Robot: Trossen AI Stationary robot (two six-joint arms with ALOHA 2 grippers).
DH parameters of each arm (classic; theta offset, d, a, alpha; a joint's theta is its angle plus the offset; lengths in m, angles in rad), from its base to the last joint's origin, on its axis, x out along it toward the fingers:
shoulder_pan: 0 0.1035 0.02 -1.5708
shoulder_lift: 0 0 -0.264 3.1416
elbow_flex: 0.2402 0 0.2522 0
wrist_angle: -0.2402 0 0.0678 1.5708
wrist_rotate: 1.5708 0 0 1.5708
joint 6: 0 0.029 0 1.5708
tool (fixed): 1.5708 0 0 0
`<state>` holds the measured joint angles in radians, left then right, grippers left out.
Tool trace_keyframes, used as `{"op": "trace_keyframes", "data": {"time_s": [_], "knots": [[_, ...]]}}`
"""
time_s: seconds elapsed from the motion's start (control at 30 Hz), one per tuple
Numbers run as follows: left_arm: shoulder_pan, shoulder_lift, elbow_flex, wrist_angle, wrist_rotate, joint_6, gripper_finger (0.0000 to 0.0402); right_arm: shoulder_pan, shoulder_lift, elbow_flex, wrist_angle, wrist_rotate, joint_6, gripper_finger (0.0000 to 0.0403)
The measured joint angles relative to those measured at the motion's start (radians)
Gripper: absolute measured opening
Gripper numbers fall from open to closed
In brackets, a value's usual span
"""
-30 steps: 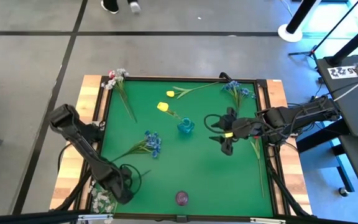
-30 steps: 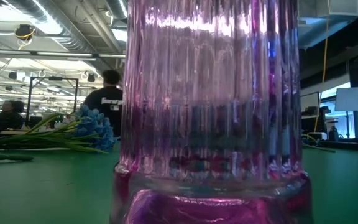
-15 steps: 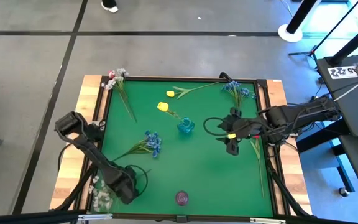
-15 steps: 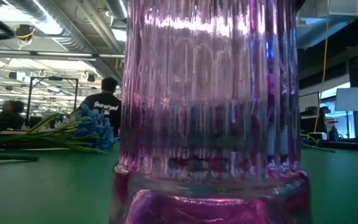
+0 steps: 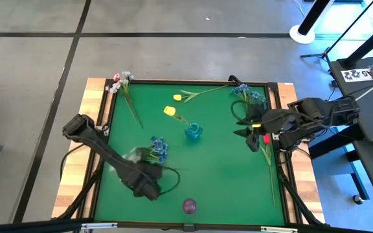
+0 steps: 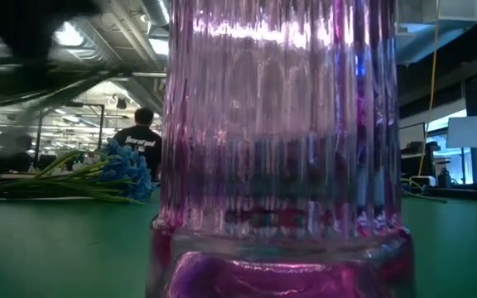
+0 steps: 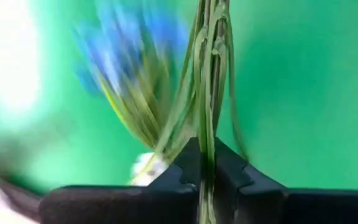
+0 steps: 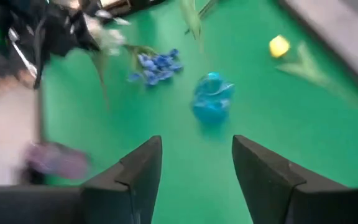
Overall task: Sort flowers into vase by color
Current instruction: Put the bottom white flowers into the blue vase
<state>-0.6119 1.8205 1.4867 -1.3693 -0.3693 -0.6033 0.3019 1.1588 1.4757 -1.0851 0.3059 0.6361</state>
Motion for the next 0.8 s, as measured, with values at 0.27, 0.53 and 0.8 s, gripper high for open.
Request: {"op": "trace_keyframes", "data": {"time_s": [0.27, 0.53, 0.8], "knots": [[0.075, -0.001, 0.063, 0.402, -0.590, 0.991, 0.0008, 0.000, 0.027, -0.245, 0.442, -0.188, 0.284, 0.0211], [0.095, -0.002, 0.063, 0.860, -0.661, 1.527, 0.0009, -0.001, 0.116, -0.399, 0.816, -0.274, 0.421, 0.0213], [0.083, -0.002, 0.063, 0.874, -0.658, 1.556, 0.0009, 0.000, 0.251, -0.399, 1.110, -0.431, 0.488, 0.0214]]}}
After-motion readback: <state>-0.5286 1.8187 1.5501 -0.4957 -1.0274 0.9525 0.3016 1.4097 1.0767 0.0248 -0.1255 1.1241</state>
